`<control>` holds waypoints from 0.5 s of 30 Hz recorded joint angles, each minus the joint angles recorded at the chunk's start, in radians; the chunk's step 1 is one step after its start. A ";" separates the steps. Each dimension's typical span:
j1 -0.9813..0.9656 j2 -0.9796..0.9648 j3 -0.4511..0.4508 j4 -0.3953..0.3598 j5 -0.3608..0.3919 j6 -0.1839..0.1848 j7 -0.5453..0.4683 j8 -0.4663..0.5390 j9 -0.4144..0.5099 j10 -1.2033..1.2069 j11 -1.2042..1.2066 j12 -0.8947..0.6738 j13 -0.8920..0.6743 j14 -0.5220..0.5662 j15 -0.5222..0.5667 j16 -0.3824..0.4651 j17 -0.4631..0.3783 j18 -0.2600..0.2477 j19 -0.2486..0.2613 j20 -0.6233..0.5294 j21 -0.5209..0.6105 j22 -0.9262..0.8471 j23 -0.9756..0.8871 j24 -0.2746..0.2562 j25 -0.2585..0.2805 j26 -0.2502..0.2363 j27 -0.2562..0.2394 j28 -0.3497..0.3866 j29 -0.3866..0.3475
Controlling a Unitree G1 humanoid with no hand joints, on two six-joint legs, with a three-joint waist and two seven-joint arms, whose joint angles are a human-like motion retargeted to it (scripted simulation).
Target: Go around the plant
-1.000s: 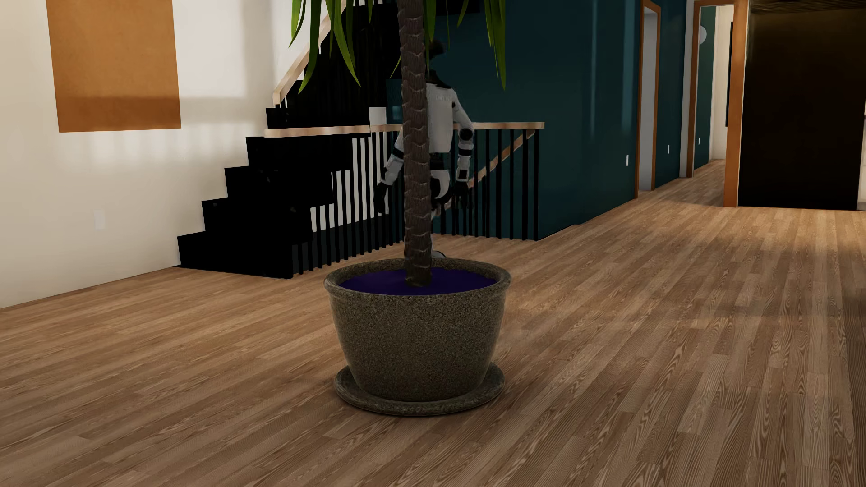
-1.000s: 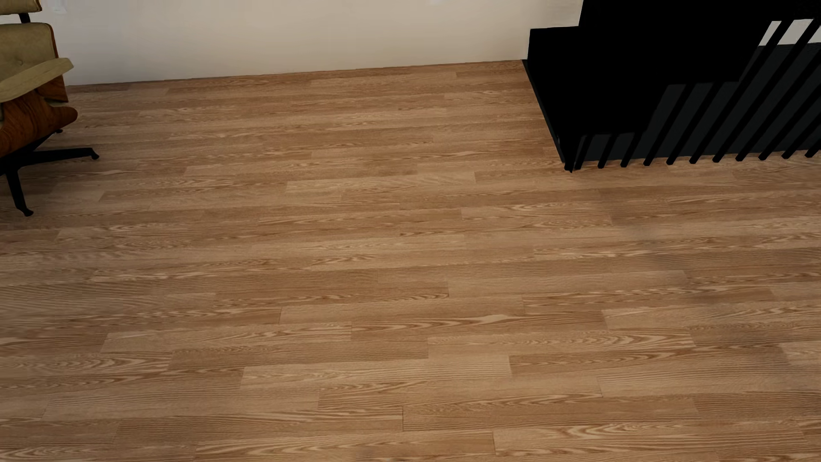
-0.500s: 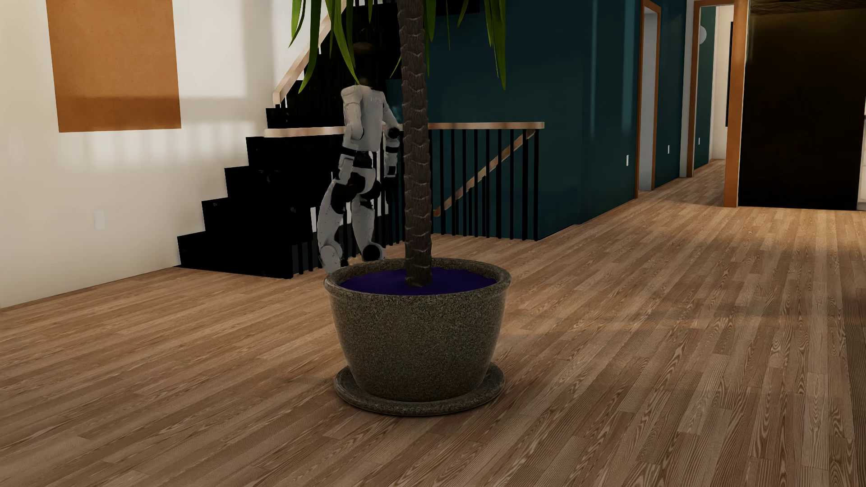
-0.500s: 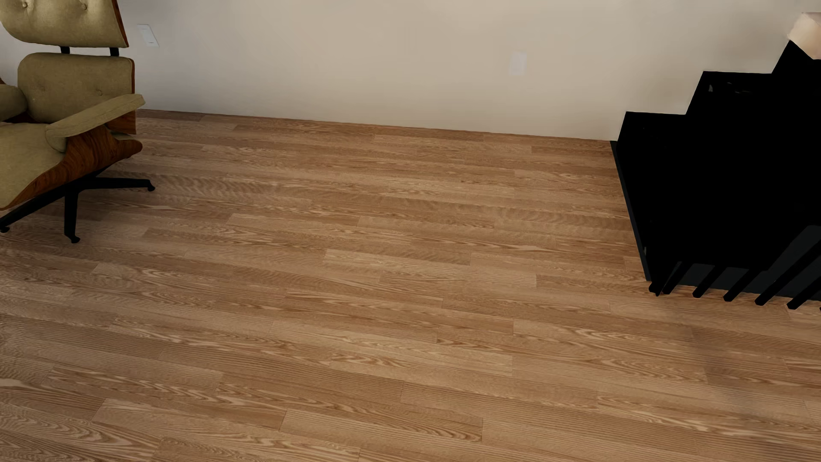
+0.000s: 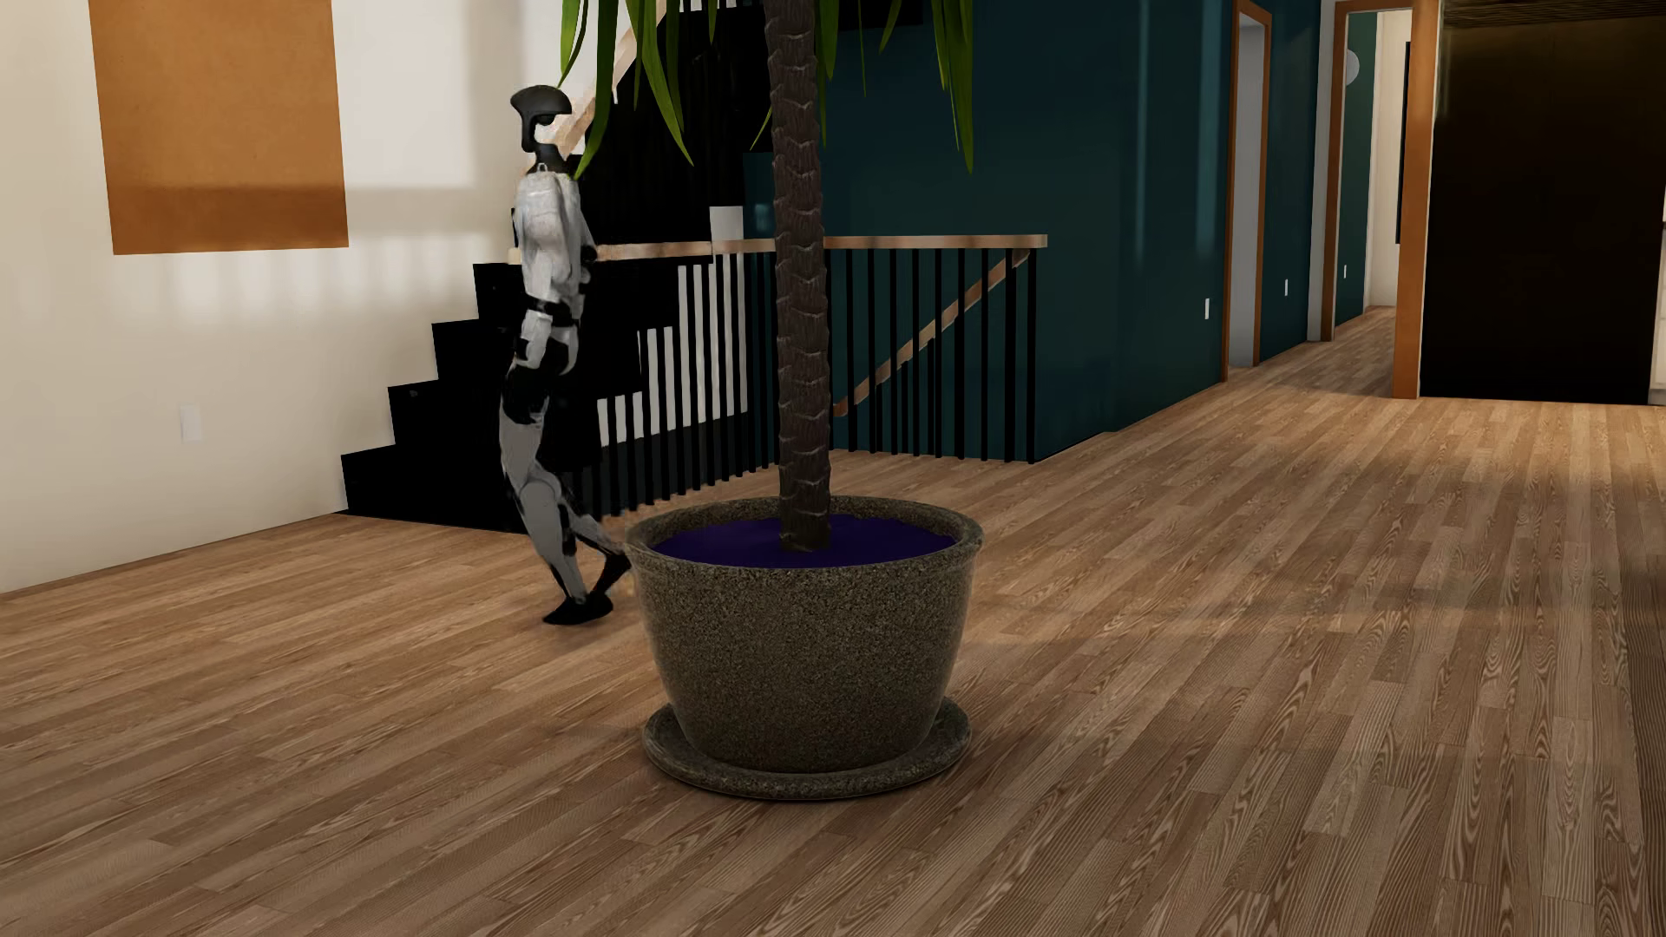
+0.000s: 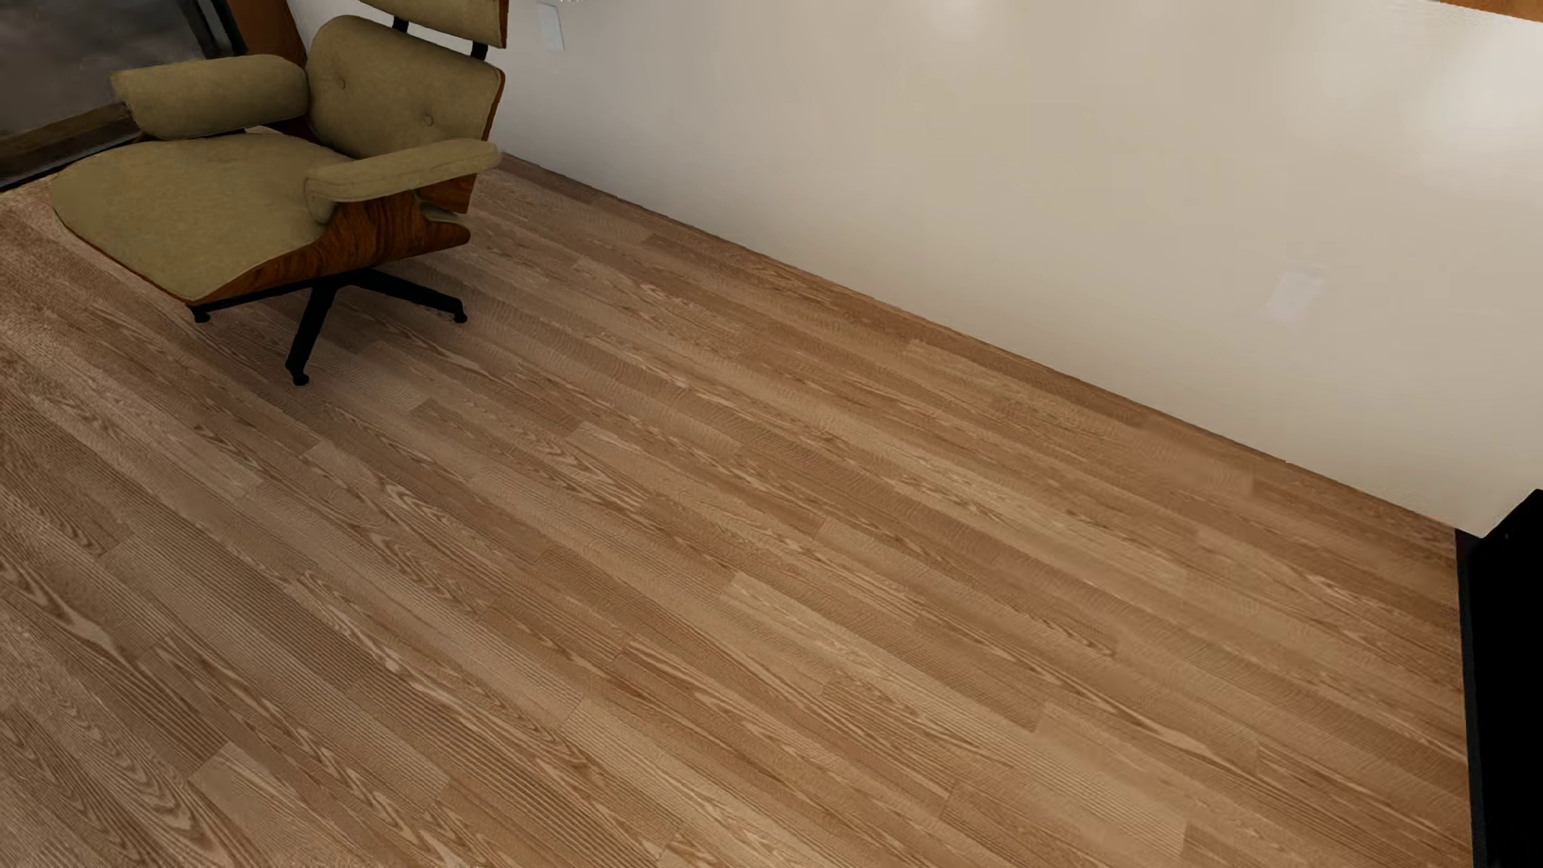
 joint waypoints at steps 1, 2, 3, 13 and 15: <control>0.016 -0.056 -0.025 0.005 0.025 0.010 0.000 0.000 -0.015 0.003 -0.146 0.003 0.016 -0.072 0.014 -0.002 0.000 0.000 0.000 0.046 -0.008 -0.047 -0.009 0.000 0.000 0.000 0.000 0.000 0.000; 0.033 -0.081 -0.046 0.009 0.045 0.017 0.000 0.000 -0.025 0.010 -0.345 0.005 0.028 -0.134 0.046 -0.003 0.002 0.000 0.000 0.076 -0.020 -0.091 -0.006 0.000 0.000 0.000 0.000 0.000 0.000; 0.051 -0.081 -0.061 0.011 0.061 0.021 0.000 0.000 -0.028 0.026 -0.556 0.001 0.035 -0.191 0.086 -0.004 0.004 0.000 0.000 0.086 -0.024 -0.121 0.007 0.000 0.000 0.000 0.000 0.000 0.000; -0.026 0.314 -0.070 0.147 0.041 0.030 0.000 0.000 0.038 0.534 -0.920 0.025 0.052 0.183 0.178 -0.016 -0.098 0.000 0.000 -0.141 0.022 0.093 0.039 0.000 0.000 0.000 0.000 0.000 0.000; -0.101 0.427 -0.049 0.130 0.035 -0.003 0.000 0.000 0.055 0.514 -0.966 0.050 0.064 0.253 0.232 -0.001 -0.124 0.000 0.000 -0.098 -0.045 0.048 0.028 0.000 0.000 0.000 0.000 0.000 0.000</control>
